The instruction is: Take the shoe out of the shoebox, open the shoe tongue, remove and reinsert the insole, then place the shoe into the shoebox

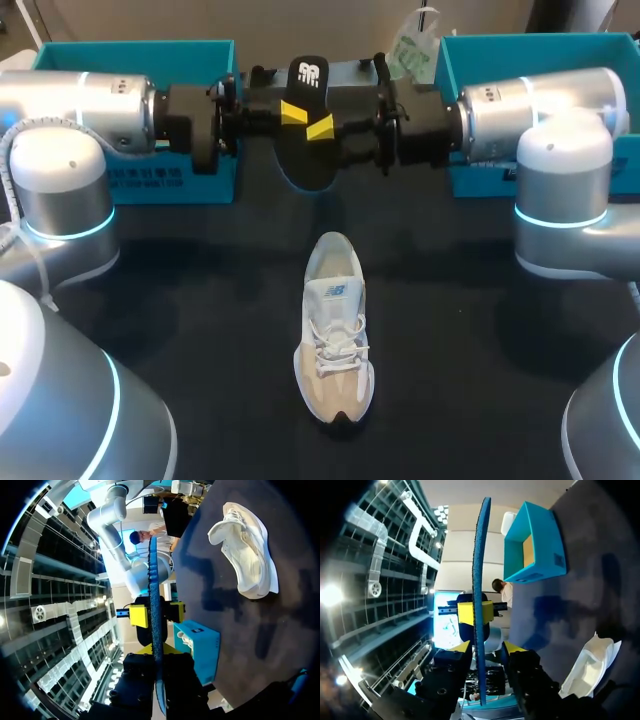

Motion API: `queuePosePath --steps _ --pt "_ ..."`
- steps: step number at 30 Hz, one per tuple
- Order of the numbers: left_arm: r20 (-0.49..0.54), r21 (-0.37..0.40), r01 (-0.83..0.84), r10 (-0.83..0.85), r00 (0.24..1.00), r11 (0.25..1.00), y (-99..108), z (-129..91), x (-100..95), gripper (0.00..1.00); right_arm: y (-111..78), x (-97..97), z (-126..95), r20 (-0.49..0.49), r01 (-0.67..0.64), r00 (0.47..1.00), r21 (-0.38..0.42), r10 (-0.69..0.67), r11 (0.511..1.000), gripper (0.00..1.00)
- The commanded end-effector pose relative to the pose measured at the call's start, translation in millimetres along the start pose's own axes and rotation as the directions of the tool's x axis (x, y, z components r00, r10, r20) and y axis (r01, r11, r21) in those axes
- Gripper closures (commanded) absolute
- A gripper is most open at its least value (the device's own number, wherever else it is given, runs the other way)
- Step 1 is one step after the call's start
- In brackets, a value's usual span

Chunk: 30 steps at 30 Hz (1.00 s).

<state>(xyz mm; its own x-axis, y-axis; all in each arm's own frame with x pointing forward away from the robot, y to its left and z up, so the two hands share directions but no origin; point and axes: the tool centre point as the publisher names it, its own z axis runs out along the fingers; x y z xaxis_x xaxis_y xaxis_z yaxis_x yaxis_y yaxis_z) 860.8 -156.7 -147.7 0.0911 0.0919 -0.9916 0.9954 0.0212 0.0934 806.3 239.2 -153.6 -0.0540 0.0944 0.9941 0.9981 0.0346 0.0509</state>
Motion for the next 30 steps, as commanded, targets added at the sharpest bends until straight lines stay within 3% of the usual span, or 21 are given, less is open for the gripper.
queuePosePath --steps 1,18,30 --pt "0.0 -0.002 -0.002 0.002 1.0 1.0 0.1 1.7 0.7 1.0 -1.4 -0.5 2.2 0.0 -0.001 1.0 -0.007 0.001 1.0 0.66" --pt "0.0 -0.002 -0.002 0.002 1.0 1.0 0.1 1.7 0.7 1.0 0.6 4.1 4.6 -0.001 0.0 1.0 -0.028 0.0 1.0 0.75" --pt "0.0 -0.002 -0.002 0.002 1.0 1.0 0.1 1.7 0.7 1.0 4.0 2.4 2.9 -0.04 0.014 0.999 -0.032 -0.016 0.999 1.0"
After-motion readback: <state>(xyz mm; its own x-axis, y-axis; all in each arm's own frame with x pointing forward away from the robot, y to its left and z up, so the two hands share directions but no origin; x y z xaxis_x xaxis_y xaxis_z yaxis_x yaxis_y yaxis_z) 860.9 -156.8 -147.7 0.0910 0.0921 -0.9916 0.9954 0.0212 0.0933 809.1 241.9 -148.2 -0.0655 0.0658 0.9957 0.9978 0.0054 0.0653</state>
